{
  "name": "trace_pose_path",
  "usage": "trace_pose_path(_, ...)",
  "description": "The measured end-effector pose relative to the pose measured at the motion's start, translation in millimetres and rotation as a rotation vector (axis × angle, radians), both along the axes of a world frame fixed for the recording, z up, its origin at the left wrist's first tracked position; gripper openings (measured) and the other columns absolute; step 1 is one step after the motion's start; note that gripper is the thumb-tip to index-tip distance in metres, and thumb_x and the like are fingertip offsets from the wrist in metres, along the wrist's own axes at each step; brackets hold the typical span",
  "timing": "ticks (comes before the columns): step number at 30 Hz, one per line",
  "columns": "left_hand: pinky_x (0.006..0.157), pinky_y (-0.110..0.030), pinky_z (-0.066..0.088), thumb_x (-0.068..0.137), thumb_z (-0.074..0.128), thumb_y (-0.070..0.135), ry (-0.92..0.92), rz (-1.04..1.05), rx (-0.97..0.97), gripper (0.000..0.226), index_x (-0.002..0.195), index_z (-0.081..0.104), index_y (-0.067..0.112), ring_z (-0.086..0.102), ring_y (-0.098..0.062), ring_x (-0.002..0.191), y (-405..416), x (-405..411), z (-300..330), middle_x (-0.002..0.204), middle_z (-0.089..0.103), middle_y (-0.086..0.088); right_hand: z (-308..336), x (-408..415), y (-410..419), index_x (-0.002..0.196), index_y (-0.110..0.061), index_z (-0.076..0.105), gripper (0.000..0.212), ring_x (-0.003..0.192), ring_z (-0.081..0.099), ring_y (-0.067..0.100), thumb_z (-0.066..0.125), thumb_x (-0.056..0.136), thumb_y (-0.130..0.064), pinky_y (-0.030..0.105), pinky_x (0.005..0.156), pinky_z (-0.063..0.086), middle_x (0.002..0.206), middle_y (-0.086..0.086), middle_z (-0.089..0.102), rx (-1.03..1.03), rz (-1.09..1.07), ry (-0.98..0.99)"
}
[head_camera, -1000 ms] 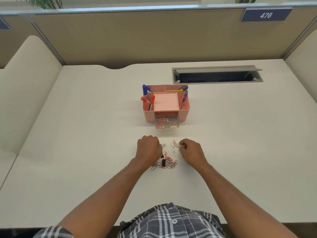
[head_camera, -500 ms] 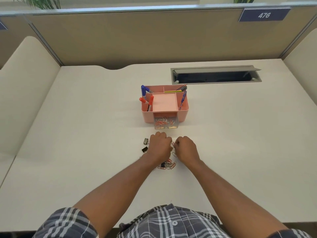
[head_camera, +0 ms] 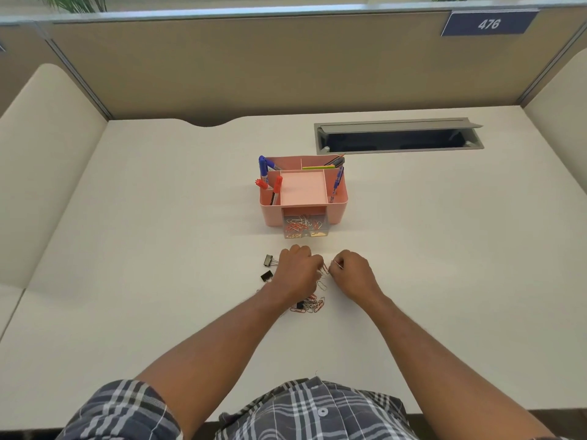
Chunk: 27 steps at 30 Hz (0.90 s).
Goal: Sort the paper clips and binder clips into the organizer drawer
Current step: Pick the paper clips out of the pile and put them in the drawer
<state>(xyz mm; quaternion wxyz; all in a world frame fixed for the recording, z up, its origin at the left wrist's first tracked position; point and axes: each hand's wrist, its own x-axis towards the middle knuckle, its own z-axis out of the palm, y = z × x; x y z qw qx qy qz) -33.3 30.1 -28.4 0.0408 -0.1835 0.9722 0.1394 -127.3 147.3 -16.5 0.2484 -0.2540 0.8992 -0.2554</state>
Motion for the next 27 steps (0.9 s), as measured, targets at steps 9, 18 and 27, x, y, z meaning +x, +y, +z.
trace_pose_path(9, 0.071, -0.035, 0.031, 0.086, 0.059, 0.018, -0.056, -0.021, -0.071, 0.009, 0.094, 0.064, 0.015, 0.051, -0.027, 0.094, 0, -6, 6, 0.096, 0.058, -0.004, -2, 2, 2, 0.089, -0.013, 0.068, 0.013, 0.087, 0.063, 0.022, 0.057, 0.090, -0.019, 0.031, 0.073, 0.046, 0.091, 0.001, 0.071, -0.023, -0.015, 0.019)
trace_pose_path(18, 0.068, -0.041, 0.047, 0.085, 0.057, 0.015, 0.264, 0.171, 0.115, 0.009, 0.076, 0.060, 0.014, 0.055, -0.025, 0.071, -15, 22, 20, 0.073, 0.063, -0.001, -14, 18, -11, 0.092, -0.006, 0.067, 0.020, 0.090, 0.059, 0.032, 0.050, 0.092, -0.015, 0.038, 0.073, 0.047, 0.094, 0.014, 0.065, 0.090, 0.141, 0.283)
trace_pose_path(27, 0.067, -0.036, 0.050, 0.087, 0.061, 0.008, 0.530, 0.257, 0.107, 0.010, 0.080, 0.065, 0.013, 0.055, -0.016, 0.073, -53, 0, 59, 0.076, 0.064, 0.001, -8, 15, -12, 0.091, -0.004, 0.063, 0.016, 0.091, 0.058, 0.031, 0.048, 0.088, -0.009, 0.038, 0.076, 0.047, 0.096, 0.013, 0.063, 0.098, 0.205, 0.185)
